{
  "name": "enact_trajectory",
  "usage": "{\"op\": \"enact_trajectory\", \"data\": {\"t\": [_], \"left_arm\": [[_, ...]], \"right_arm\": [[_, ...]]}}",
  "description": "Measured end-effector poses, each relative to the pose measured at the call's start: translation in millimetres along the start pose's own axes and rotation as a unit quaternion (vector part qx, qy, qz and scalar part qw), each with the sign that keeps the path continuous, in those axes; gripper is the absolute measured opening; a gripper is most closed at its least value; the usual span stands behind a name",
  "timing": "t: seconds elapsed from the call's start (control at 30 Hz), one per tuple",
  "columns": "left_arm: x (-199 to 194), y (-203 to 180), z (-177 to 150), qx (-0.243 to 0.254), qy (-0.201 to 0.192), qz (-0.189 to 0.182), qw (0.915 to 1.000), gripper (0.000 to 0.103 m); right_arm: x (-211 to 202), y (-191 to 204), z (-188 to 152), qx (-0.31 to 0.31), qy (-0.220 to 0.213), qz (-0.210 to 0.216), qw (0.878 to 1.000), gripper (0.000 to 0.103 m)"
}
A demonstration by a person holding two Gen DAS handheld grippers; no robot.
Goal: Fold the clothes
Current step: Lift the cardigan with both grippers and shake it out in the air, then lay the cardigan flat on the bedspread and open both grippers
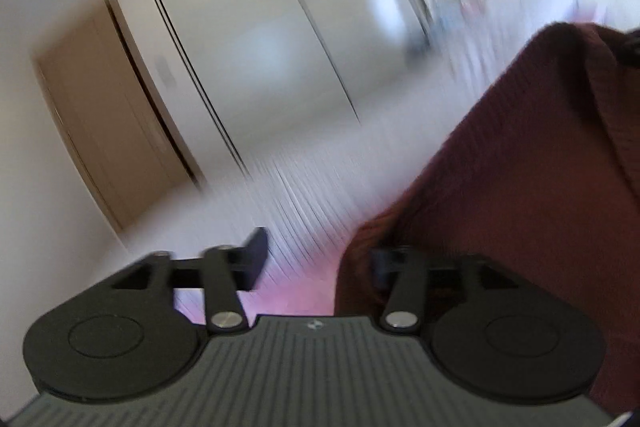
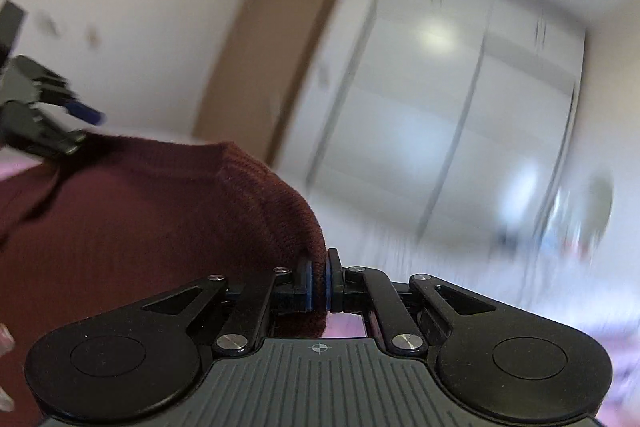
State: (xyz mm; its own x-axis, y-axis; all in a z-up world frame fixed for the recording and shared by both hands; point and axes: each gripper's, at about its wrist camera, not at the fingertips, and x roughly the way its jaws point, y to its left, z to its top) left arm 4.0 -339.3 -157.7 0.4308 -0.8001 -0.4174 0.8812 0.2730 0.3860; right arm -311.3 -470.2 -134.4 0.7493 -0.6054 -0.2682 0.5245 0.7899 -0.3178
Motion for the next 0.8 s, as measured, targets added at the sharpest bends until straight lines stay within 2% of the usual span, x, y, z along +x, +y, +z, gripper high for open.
{"op": "enact_trajectory", "data": {"t": [0.03, 0.07, 0.1, 0.17, 0.23, 0.3, 0.4, 0.57, 0.7, 0.8], "left_arm": [[36, -6, -20, -0.023, 0.046, -0.021, 0.9985, 0.052], [56, -7, -39, -0.055, 0.075, -0.042, 0.9948, 0.052], [73, -8, -58, -0.082, 0.099, -0.06, 0.9899, 0.053], [77, -12, -95, -0.087, 0.112, -0.076, 0.987, 0.053], [73, -4, -111, -0.077, 0.118, -0.074, 0.9873, 0.053], [49, 4, -130, -0.085, 0.126, -0.081, 0.9851, 0.054], [23, 3, -140, -0.087, 0.128, -0.079, 0.9847, 0.059], [-89, 12, -179, -0.088, 0.128, -0.098, 0.9831, 0.062], [-168, -10, -207, -0.089, 0.106, -0.133, 0.9813, 0.07], [-204, -37, -226, -0.09, 0.103, -0.168, 0.9762, 0.073]], "right_arm": [[26, 0, -21, 0.01, 0.039, -0.01, 0.999, 0.014], [51, -1, -41, 0.021, 0.078, -0.019, 0.997, 0.026], [64, 0, -60, 0.038, 0.096, -0.018, 0.995, 0.028], [66, -2, -85, 0.074, 0.108, 0.0, 0.991, 0.032], [48, -2, -107, 0.099, 0.13, 0.008, 0.986, 0.036], [29, -3, -128, 0.124, 0.152, 0.017, 0.98, 0.038], [-9, 8, -150, 0.163, 0.169, 0.038, 0.971, 0.039], [-73, 39, -178, 0.231, 0.186, 0.066, 0.953, 0.044], [-124, 63, -200, 0.284, 0.198, 0.088, 0.934, 0.05], [-162, 82, -217, 0.323, 0.207, 0.105, 0.918, 0.05]]}}
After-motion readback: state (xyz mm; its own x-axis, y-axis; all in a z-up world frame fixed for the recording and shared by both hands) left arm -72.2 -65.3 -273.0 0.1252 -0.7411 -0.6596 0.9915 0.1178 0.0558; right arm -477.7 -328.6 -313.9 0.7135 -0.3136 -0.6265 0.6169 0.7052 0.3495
